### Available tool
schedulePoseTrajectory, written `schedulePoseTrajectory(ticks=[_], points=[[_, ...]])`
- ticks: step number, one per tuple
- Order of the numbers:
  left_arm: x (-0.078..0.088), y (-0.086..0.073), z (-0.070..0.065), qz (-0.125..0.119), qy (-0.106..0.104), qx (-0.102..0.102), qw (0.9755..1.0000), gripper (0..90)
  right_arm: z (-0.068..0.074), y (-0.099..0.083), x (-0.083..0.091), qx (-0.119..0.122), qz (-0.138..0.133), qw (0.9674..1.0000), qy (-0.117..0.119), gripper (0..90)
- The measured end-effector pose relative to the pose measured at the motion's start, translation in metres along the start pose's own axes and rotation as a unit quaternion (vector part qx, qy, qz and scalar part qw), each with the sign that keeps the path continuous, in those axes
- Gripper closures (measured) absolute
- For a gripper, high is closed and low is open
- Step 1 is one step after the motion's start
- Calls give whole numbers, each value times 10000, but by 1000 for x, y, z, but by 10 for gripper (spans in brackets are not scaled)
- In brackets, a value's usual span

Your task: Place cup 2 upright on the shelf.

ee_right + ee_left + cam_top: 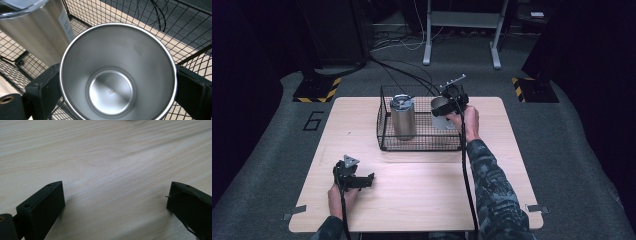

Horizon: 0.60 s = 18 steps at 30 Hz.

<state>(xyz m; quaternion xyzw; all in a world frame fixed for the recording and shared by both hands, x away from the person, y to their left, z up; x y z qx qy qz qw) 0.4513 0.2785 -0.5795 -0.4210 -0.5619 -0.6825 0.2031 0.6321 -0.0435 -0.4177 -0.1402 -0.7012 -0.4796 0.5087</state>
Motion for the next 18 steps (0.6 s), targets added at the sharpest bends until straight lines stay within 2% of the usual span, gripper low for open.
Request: schedulePoseTrajectory(ticks=[5,18], points=[[0,0,0,3,-1,-3,10000,12,-1,1,-9,-156,5,9999,12,59],[0,0,0,0,2,-10,10000,12,3,2,-31,-213,151,9996,-81,58]])
Point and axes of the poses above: each handheld gripper's, and its own axes: x roughly backward along the jaws, y roughly out of its top, z roughly to its left, the point moved 7 cm from there along -x, roughly forward along the jaws, and after that the axes turned 10 degrees about z, right-handed, at the moved point
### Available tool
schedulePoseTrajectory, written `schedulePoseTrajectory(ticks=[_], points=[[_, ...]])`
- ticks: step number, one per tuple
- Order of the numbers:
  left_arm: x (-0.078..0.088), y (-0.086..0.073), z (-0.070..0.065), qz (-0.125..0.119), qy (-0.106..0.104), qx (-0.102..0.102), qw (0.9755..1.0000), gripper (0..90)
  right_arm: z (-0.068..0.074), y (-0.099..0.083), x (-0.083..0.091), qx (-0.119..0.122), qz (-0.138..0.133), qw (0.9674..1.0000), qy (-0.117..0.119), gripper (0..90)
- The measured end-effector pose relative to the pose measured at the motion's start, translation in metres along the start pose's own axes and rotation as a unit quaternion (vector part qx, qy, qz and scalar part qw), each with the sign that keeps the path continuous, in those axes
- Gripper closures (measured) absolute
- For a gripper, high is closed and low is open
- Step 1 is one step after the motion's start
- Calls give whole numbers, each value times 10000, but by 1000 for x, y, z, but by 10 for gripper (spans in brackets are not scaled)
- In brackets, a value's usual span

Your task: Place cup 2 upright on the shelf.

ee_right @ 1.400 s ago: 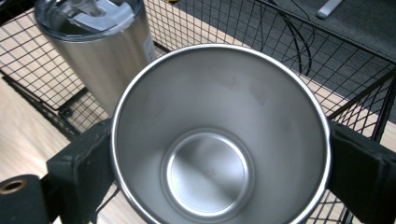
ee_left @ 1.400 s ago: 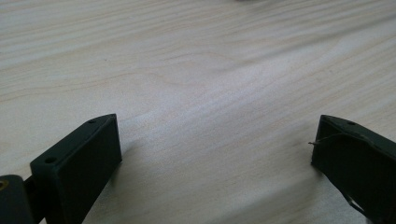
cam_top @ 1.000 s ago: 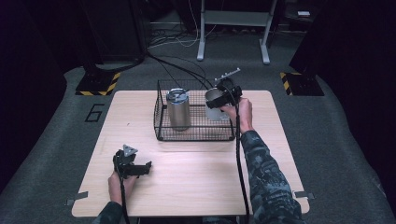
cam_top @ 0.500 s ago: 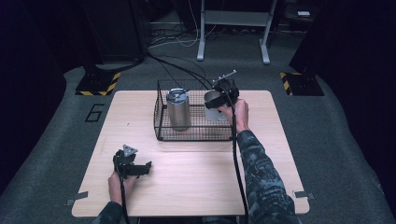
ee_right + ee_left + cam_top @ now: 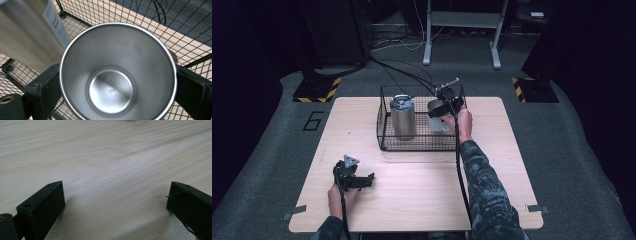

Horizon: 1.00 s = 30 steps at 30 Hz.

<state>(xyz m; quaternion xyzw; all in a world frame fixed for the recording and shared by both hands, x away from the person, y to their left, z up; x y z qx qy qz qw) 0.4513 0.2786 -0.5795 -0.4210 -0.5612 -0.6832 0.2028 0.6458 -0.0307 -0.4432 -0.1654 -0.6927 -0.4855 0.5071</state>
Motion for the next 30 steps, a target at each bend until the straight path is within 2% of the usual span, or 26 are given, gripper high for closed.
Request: schedulePoseTrajectory(ticks=[7,12,13,15,25,30], points=[[0,0,0,6,-3,1,10000,13,4,0,-10,-79,60,9999,19,58],[0,-1,0,36,-2,-38,10000,13,4,0,-10,-79,60,9999,19,58],[0,-1,0,36,-2,-38,10000,13,10,-1,-21,-61,154,9998,89,58],[0,-1,0,36,-1,-38,10000,13,11,-2,-26,-77,200,9997,103,57],[0,-1,0,36,8,-41,10000,12,12,-6,-32,-100,352,9990,242,55],[0,-1,1,34,12,-46,10000,13,13,-8,-35,-130,389,9989,230,53]])
Point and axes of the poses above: each handheld gripper's, and its own axes: x roughly backward along the jaws, y roughly out of its top, z roughly to its left, the point moved 7 cm from there along -x, roughly forward along the jaws, and after that the axes turned 10 degrees about z, right-handed, at the moved point
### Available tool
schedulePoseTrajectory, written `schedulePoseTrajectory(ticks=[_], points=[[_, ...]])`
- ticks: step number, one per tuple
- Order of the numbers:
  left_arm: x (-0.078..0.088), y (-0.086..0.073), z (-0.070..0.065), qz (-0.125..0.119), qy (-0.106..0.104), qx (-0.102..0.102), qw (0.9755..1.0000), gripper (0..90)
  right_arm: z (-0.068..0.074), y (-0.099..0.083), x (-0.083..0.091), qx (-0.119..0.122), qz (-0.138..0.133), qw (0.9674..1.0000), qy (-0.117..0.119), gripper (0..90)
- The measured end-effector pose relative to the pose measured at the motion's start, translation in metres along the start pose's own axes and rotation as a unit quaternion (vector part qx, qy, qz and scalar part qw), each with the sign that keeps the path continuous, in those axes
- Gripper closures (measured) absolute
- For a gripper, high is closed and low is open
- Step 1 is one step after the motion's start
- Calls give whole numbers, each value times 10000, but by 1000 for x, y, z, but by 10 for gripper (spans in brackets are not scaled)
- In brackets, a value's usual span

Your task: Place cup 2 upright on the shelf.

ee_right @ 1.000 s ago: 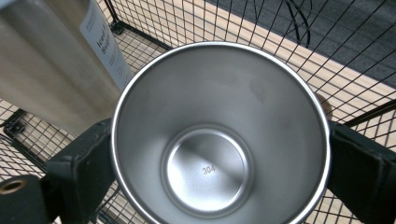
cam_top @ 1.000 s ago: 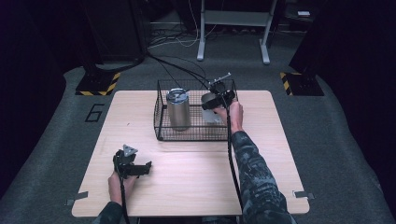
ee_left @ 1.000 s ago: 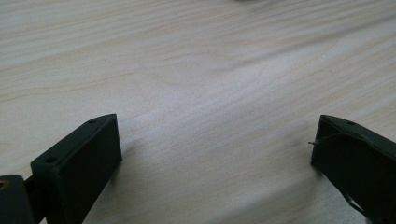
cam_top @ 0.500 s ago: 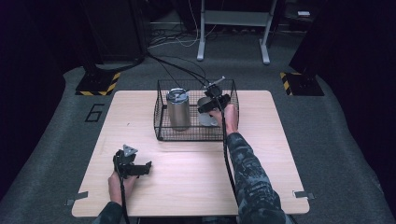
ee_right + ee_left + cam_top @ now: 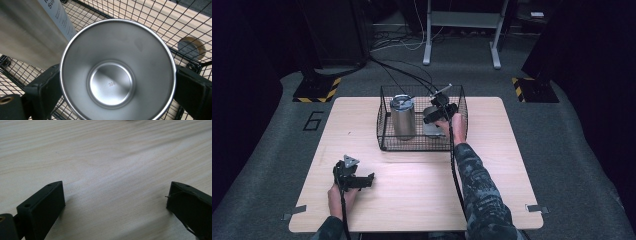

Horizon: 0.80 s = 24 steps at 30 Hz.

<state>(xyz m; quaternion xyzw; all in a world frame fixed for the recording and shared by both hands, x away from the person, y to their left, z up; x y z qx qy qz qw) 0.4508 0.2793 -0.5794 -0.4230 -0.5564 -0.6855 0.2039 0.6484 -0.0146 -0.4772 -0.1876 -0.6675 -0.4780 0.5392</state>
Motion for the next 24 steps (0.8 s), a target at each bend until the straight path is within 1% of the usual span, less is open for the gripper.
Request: schedulePoseTrajectory(ticks=[1,4,5,6,7,9,10,11,12,14,15,16,18,20,21,22,24], points=[[0,0,0,8,0,-10,10000,13,1,0,-1,-59,5,10000,31,51],[0,0,0,8,-3,-5,10000,13,0,-2,-1,-27,52,10000,31,39],[0,0,0,8,-6,2,10000,13,2,-1,1,-117,63,9999,103,2],[0,0,0,0,-16,14,10000,13,2,-1,1,-117,63,9999,103,2],[0,0,0,9,-7,-1,10000,13,2,-1,3,-37,24,10000,52,0],[0,0,0,0,-13,11,10000,13,3,0,10,41,-14,10000,43,0],[0,0,0,2,-15,10,10000,13,4,0,13,42,-37,10000,49,0],[0,0,0,1,-13,12,10000,13,5,-1,17,54,-37,10000,68,0],[-1,1,-1,-40,-11,60,10000,13,5,-1,20,52,-88,9999,59,0],[0,1,-1,-30,-9,46,10000,13,6,-1,30,81,-176,9998,57,0],[0,0,-1,-19,-12,33,10000,15,9,-2,41,139,-283,9995,75,0],[0,0,-1,-19,-12,33,10000,14,9,-2,41,139,-283,9995,75,0],[0,1,-1,-28,-12,47,10000,15,11,-4,52,228,-412,9988,104,0],[0,1,-1,-37,-8,45,10000,15,14,-6,62,227,-519,9982,172,0],[0,1,-1,-33,-8,45,10000,16,17,-10,73,302,-641,9973,171,0],[0,1,-1,-33,-8,45,10000,16,17,-10,73,302,-641,9973,171,0],[0,1,-1,-33,-11,53,10000,16,21,-15,82,368,-714,9965,242,0]])
Point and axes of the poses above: each handheld gripper's, and its own axes: x roughly backward along the jaws, y roughly out of its top, z roughly to its left, the point moved 7 cm from there along -x, roughly forward along the jaws, and after that the axes turned 10 degrees about z, right-handed, at the moved point
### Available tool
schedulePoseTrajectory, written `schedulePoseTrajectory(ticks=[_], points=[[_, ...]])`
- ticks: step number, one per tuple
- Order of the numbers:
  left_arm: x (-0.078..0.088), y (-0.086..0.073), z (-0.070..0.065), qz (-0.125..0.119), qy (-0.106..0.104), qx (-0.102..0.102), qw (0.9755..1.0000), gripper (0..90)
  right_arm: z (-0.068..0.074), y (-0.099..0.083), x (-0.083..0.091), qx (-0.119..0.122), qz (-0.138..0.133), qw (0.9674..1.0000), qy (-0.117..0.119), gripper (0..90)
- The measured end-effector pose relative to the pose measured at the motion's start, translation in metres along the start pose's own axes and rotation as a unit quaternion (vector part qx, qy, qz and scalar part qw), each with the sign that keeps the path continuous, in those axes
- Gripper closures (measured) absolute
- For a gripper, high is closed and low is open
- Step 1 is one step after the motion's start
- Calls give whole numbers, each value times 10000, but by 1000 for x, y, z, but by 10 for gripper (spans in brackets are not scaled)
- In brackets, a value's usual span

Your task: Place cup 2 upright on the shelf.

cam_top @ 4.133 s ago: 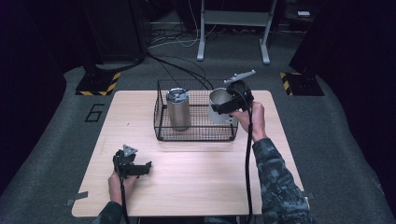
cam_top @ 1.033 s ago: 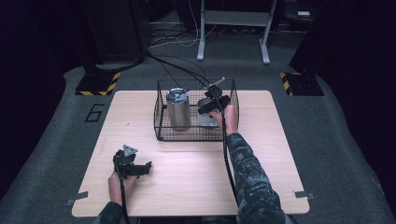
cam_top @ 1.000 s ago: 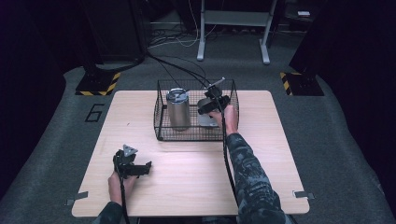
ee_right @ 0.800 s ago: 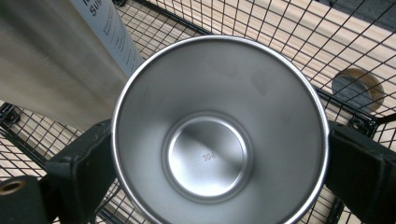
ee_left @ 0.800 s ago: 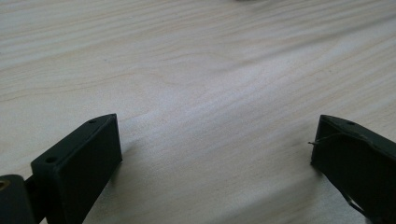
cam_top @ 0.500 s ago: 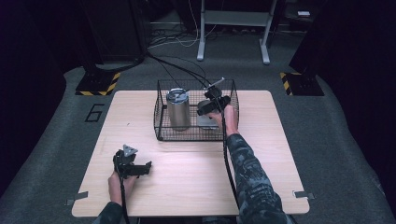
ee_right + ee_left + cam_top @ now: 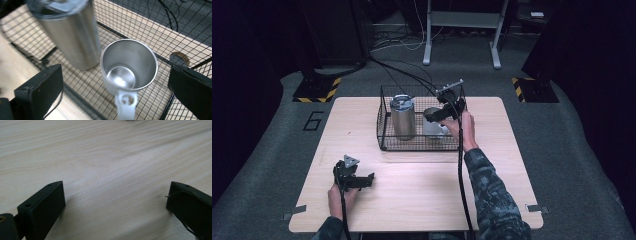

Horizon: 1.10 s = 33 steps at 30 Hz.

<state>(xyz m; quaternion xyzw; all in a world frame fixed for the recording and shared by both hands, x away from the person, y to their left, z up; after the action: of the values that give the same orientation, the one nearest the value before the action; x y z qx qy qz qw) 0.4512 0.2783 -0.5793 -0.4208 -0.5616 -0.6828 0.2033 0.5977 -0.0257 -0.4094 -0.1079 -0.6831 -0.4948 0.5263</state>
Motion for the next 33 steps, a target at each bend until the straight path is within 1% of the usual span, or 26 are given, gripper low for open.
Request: schedulePoseTrajectory(ticks=[1,2,4,6,8,9,10,11,12,13,14,15,16,17,18,19,20,21,22,24,31,33], points=[[0,0,0,-2,0,-1,10000,16,2,-2,4,36,-21,10000,-27,0],[0,0,0,20,3,-33,10000,16,5,-5,8,79,-46,10000,-13,0],[0,0,0,17,1,-31,10000,17,9,-10,15,134,-99,9999,15,0],[0,0,0,1,2,-6,10000,17,13,-16,23,241,-156,9996,-59,0],[0,0,0,-3,7,-11,10000,18,19,-27,32,347,-239,9991,-39,0],[0,0,0,-3,7,-10,10000,18,19,-27,32,347,-239,9991,-39,0],[0,0,0,-4,7,-9,10000,18,21,-31,35,357,-251,9990,-49,0],[0,0,0,14,5,-29,10000,18,23,-35,38,363,-324,9988,-32,0],[0,0,0,25,-1,-17,10000,18,25,-44,45,361,-344,9987,-37,0],[0,0,0,25,-1,-17,10000,18,25,-44,45,361,-344,9987,-37,0],[1,0,0,33,1,-32,10000,18,26,-48,47,402,-389,9984,-38,0],[0,0,0,27,1,-27,10000,18,26,-57,53,408,-470,9981,-37,0],[0,0,0,26,-1,-24,10000,18,26,-57,53,408,-470,9981,-37,0],[0,0,0,-5,1,-12,10000,19,26,-62,56,416,-495,9979,-43,0],[0,0,0,-4,1,-12,10000,19,26,-66,58,397,-544,9977,-80,0],[0,0,0,24,-4,-20,10000,19,26,-71,61,443,-578,9973,-102,0],[0,0,0,20,-3,-19,10000,19,25,-75,63,392,-607,9973,-116,0],[1,0,0,25,-4,-26,10000,19,23,-86,66,422,-627,9969,-199,0],[1,0,0,24,-5,-25,10000,19,23,-86,66,422,-627,9969,-199,0],[0,0,0,-5,2,-11,10000,19,21,-97,68,403,-671,9966,-258,0],[0,0,0,-5,2,-11,10000,20,5,-137,69,103,-688,9970,-350,0],[0,0,0,-6,3,-12,10000,19,0,-150,67,66,-655,9968,-454,0]])
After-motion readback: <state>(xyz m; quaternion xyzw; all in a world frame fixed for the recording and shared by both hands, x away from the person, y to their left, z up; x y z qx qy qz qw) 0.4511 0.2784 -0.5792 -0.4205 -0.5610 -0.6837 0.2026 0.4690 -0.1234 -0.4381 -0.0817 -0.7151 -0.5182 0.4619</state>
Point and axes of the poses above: each handheld gripper's, and its own axes: x roughly backward along the jaws, y roughly out of its top, z roughly to its left, the point moved 7 cm from there along -x, roughly forward along the jaws, and after that the axes turned 10 degrees about z, right-handed, at the moved point
